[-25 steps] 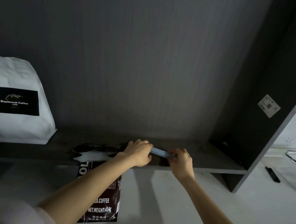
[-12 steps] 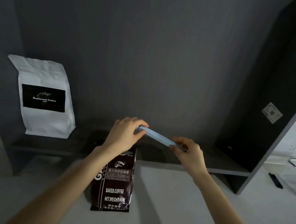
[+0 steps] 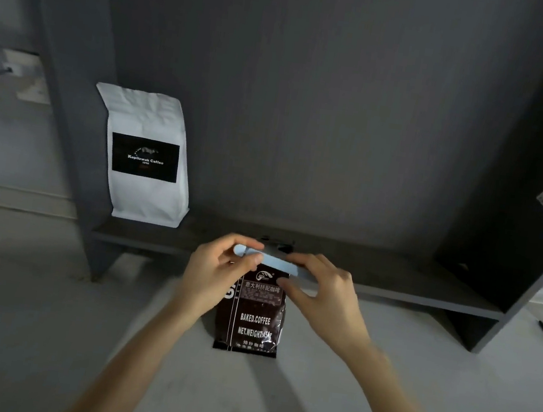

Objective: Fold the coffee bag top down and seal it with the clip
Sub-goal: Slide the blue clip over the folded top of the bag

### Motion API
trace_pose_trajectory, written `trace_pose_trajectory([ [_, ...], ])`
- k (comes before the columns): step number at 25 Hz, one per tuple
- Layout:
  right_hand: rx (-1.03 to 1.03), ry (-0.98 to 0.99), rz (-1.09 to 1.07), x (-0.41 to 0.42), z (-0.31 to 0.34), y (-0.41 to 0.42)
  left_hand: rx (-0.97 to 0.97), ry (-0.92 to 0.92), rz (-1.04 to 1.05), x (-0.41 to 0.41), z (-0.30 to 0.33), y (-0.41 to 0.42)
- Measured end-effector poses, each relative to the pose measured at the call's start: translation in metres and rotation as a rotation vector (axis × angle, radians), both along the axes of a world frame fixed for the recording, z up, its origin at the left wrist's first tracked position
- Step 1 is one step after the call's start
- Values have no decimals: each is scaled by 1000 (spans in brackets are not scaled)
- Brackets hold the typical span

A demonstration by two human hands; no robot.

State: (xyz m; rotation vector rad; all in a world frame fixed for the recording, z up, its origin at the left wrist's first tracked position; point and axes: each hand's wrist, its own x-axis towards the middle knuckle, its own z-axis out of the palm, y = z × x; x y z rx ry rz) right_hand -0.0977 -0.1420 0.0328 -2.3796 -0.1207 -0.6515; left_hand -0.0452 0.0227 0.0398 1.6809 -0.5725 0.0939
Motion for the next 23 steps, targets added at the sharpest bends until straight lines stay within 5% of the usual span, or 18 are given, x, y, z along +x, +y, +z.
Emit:
trace_pose_trajectory([
  [4,63,-104,-9,-2,-9,13,-193,102,-7,-11,-4,7],
  [13,61,-211,-105,-9,-16,23,-208,125,32,-14,-10,9],
  [18,154,-310,9,-14,-8,32,-320,405,93,-4,-20,16],
  [23,266,-114,100,-15,0,20,-341,390,158,3,-24,30],
])
